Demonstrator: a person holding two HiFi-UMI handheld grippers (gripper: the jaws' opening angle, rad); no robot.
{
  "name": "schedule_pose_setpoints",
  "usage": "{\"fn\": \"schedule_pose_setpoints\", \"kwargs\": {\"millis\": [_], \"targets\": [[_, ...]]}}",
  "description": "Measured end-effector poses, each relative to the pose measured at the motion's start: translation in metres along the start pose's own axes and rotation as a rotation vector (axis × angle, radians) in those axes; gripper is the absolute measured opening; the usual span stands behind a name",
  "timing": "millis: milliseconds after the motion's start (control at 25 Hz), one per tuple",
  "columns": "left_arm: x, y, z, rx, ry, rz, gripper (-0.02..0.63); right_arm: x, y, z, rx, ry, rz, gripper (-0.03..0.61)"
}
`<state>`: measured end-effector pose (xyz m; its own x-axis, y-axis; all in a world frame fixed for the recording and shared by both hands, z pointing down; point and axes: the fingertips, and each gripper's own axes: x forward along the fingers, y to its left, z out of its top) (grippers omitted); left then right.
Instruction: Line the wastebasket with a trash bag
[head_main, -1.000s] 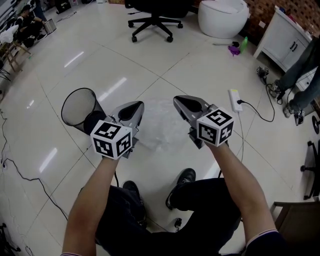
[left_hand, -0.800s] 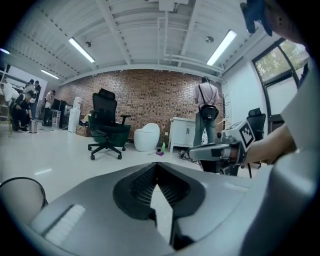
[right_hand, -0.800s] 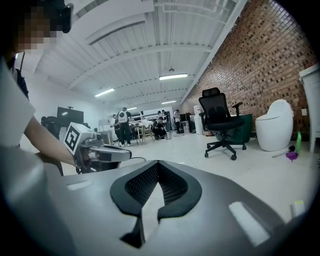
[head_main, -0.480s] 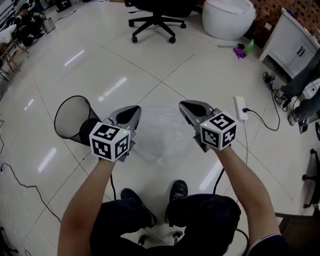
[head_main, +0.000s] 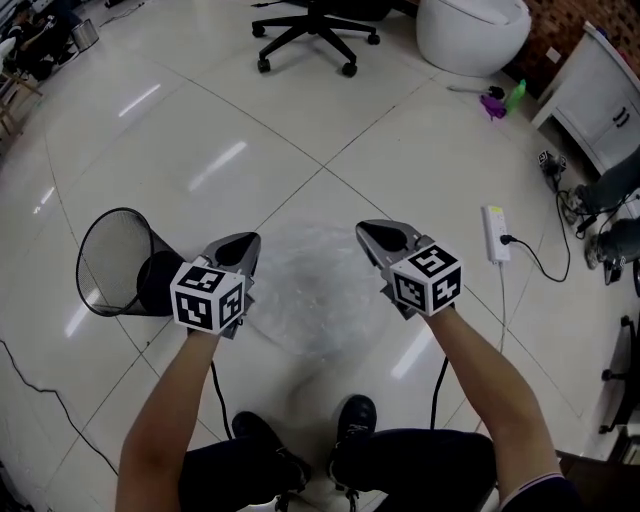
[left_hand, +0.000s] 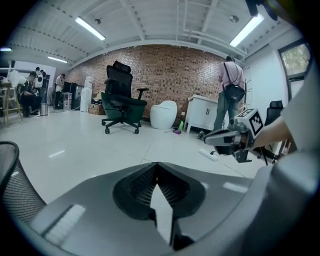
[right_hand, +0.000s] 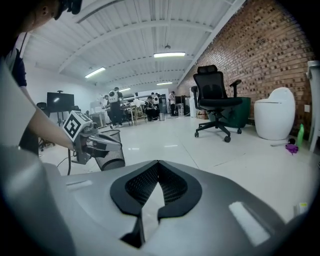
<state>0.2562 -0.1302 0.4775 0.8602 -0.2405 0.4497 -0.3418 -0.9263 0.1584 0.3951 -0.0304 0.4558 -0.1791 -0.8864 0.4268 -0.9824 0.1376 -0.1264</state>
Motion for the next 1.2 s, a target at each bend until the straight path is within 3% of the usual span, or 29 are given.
{"fn": "schedule_pose_setpoints", "kwargs": {"millis": [280, 800, 1200], "targets": [[0.046, 0.032, -0.05, -0.03, 0.136, 0.013, 0.012, 0.054, -0.041, -0.048, 0.055, 0.091, -0.046, 0.005], [0.104, 0.067, -0.128, -0.079, 0.324, 0.038, 0.124, 0.105, -0.078, -0.146, 0.118, 0.321, -0.114, 0.158], [0.131, 0.082, -0.174, -0.054, 0.449, 0.088, 0.13, 0.126, -0.077, -0.185, 0.105, 0.409, -0.122, 0.161]]}}
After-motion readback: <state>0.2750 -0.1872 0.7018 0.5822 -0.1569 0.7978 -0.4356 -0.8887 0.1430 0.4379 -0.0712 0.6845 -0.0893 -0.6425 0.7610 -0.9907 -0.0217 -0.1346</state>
